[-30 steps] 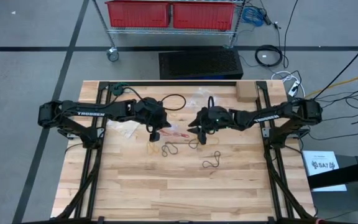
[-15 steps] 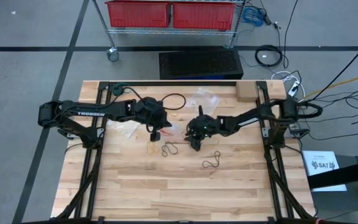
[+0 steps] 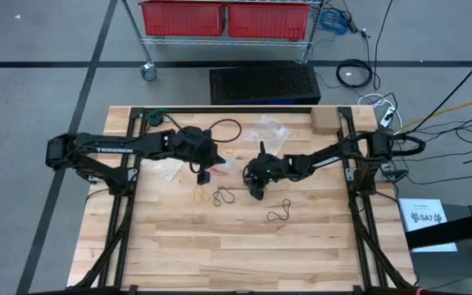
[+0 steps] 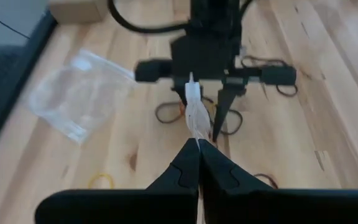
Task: Sort rubber bands
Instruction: Adjust the red rubber band into the zip bag
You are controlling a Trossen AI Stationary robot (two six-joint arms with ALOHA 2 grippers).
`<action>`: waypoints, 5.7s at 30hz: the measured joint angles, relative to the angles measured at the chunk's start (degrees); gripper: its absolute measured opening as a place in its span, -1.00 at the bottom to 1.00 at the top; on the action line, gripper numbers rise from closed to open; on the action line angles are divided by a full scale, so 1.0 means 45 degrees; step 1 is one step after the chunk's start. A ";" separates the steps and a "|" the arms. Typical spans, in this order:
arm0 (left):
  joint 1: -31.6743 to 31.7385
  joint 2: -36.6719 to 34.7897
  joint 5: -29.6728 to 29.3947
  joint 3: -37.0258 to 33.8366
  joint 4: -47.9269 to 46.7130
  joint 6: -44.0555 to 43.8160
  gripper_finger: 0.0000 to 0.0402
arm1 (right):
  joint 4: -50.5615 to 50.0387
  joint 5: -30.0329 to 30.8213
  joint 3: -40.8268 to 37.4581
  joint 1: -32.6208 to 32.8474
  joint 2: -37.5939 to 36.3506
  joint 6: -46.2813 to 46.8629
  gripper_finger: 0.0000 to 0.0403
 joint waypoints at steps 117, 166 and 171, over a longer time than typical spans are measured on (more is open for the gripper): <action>-0.1205 -0.3698 0.0611 -0.5173 1.1885 -0.1792 -1.00 | -0.3023 -0.3420 0.5668 0.0480 -0.5774 -0.6556 -1.00; -0.1156 -0.3693 0.0417 -0.5163 1.1820 -0.2040 -1.00 | -0.2432 -0.4434 0.5858 0.0670 -0.5353 -0.6194 -1.00; -0.1156 -0.3693 0.0417 -0.5163 1.1926 -0.2079 -1.00 | -0.2349 -0.4469 0.5861 0.0675 -0.5154 -0.6209 -1.00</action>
